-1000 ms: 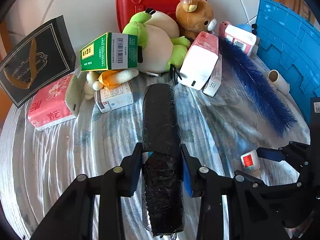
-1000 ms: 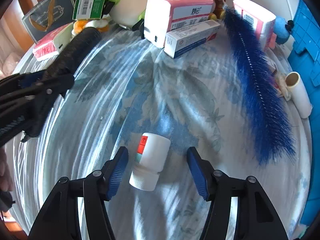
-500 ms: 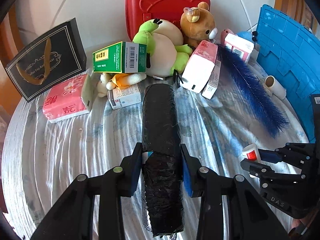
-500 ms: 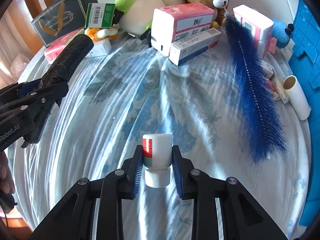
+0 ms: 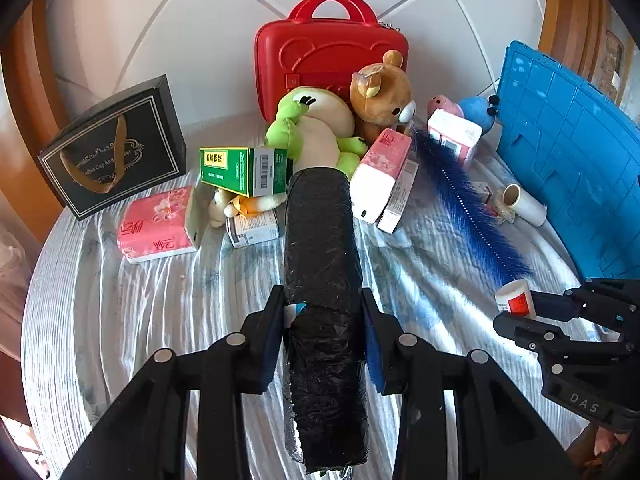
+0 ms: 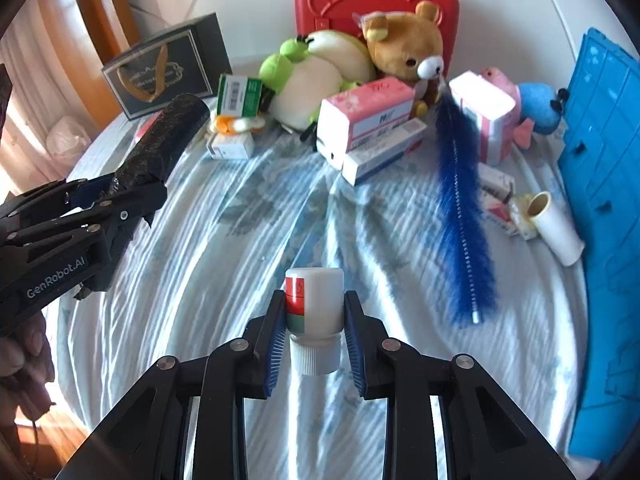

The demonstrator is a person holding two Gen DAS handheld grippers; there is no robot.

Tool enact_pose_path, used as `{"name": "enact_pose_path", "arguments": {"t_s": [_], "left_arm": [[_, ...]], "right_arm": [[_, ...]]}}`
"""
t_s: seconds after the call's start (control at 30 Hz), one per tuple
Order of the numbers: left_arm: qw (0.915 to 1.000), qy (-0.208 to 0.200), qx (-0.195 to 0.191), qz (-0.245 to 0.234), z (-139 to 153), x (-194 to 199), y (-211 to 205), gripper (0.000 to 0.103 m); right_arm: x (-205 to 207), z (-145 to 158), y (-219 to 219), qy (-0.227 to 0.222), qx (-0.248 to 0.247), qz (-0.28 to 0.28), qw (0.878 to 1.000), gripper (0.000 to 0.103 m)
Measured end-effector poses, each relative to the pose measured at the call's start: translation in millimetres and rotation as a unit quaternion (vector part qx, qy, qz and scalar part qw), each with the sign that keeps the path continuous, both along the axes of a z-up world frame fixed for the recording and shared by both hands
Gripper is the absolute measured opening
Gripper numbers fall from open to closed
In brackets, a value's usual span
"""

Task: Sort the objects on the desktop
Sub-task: 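Lift the black roll and white bottle and carry both over the blue crate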

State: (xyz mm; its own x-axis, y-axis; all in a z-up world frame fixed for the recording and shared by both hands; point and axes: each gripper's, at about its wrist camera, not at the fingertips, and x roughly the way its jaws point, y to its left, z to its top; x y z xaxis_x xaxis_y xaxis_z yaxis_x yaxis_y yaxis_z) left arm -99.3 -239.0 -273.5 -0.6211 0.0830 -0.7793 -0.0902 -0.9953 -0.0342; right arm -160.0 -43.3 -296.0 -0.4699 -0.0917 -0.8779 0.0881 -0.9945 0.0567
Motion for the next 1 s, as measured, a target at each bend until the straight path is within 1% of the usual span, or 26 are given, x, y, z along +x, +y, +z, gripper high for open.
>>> {"name": "enact_pose_path", "arguments": {"t_s": [0.23,0.53,0.7,0.9,1.0], "left_arm": [[0.9998,0.020,-0.005,-0.008,33,14,10,0.035],[0.9993,0.033,-0.012,-0.008,64,27,21,0.035],[0.9990,0.040,-0.017,-0.008,78,32,30,0.035],[0.9984,0.049,-0.021,-0.021,97,38,48,0.035],[0.9976,0.060,-0.021,-0.025,108,41,59,0.035]], "right_arm": [[20,51,9,0.031,-0.004,0.005,0.999,0.027],[47,106,29,0.061,-0.013,0.005,0.998,0.027],[64,126,42,0.075,-0.017,0.005,0.997,0.027],[79,149,64,0.092,-0.026,-0.008,0.995,0.027],[86,162,75,0.102,-0.028,-0.013,0.994,0.027]]}}
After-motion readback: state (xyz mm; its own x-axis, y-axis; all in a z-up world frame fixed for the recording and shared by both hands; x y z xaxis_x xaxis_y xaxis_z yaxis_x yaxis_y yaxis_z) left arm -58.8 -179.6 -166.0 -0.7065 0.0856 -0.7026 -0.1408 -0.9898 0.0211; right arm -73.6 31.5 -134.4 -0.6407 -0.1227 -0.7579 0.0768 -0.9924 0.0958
